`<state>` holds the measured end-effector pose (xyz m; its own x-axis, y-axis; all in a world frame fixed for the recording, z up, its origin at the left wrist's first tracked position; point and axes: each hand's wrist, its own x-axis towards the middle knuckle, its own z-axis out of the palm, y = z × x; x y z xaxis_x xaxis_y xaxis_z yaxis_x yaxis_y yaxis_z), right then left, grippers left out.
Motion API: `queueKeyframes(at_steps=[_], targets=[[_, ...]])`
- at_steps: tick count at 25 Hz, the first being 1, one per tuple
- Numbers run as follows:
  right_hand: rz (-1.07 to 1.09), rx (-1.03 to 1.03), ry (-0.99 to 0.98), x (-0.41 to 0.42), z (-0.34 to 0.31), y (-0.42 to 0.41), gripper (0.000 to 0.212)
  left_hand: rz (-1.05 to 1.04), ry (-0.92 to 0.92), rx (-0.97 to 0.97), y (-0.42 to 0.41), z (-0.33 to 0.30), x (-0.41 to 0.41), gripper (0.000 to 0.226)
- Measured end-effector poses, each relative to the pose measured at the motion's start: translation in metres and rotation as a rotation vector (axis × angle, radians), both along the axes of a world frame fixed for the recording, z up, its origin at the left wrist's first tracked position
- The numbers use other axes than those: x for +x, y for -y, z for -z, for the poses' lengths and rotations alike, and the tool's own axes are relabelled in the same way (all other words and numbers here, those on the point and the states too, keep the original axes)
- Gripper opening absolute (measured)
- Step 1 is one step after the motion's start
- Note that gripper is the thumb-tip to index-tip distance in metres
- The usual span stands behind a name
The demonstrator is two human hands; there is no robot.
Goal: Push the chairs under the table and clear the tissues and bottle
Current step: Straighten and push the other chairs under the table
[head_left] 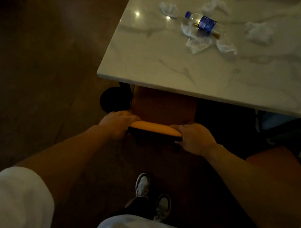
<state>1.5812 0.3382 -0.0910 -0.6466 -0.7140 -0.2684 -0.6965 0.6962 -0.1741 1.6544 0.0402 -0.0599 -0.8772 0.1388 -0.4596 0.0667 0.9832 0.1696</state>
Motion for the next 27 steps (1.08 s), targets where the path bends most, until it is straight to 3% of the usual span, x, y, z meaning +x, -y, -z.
queueKeyframes(at_steps=[19,27], targets=[[0.113,0.021,0.066,-0.083,0.001,0.037,0.061,0.042,0.005,0.008,0.037,-0.008,-0.099,0.062],[0.067,0.016,0.025,-0.102,-0.003,0.038,0.061,0.105,-0.064,-0.007,0.046,-0.003,-0.117,0.065]])
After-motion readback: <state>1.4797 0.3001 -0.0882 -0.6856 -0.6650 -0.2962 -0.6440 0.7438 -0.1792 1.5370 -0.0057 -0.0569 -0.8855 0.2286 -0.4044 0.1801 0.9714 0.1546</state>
